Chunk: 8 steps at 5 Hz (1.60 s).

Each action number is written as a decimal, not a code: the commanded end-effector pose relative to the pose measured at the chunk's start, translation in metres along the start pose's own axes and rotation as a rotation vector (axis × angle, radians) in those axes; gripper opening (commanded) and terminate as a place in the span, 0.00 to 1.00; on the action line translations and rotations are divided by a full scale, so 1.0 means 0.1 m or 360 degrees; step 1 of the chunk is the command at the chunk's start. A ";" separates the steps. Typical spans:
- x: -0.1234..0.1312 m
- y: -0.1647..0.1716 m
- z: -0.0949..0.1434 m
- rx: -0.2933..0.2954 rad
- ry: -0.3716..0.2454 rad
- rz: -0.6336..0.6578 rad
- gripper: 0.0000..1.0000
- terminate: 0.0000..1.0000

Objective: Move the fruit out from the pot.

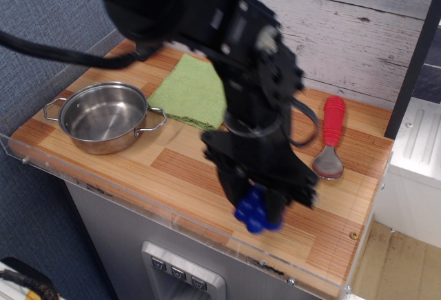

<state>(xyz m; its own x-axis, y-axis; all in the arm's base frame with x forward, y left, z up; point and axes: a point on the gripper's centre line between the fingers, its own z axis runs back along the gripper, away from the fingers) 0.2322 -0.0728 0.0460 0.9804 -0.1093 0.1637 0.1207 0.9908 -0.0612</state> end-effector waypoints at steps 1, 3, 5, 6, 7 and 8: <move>-0.12 -0.20 -0.09 -0.0041 -0.0056 -0.0120 0.00 0.00; -0.11 -0.19 -0.12 -0.0006 -0.0043 -0.0129 1.00 0.00; -0.01 -0.14 0.12 0.0008 -0.0109 -0.0068 1.00 0.00; 0.10 -0.07 0.38 -0.0003 -0.0190 0.0017 1.00 0.00; 0.18 0.05 0.57 0.0019 -0.0205 0.0056 1.00 0.00; 0.20 0.27 0.69 0.0050 -0.0181 0.0142 1.00 0.00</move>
<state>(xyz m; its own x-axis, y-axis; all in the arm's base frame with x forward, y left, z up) 0.2556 -0.0464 0.0980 0.9771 -0.0078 0.2128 0.0162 0.9991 -0.0380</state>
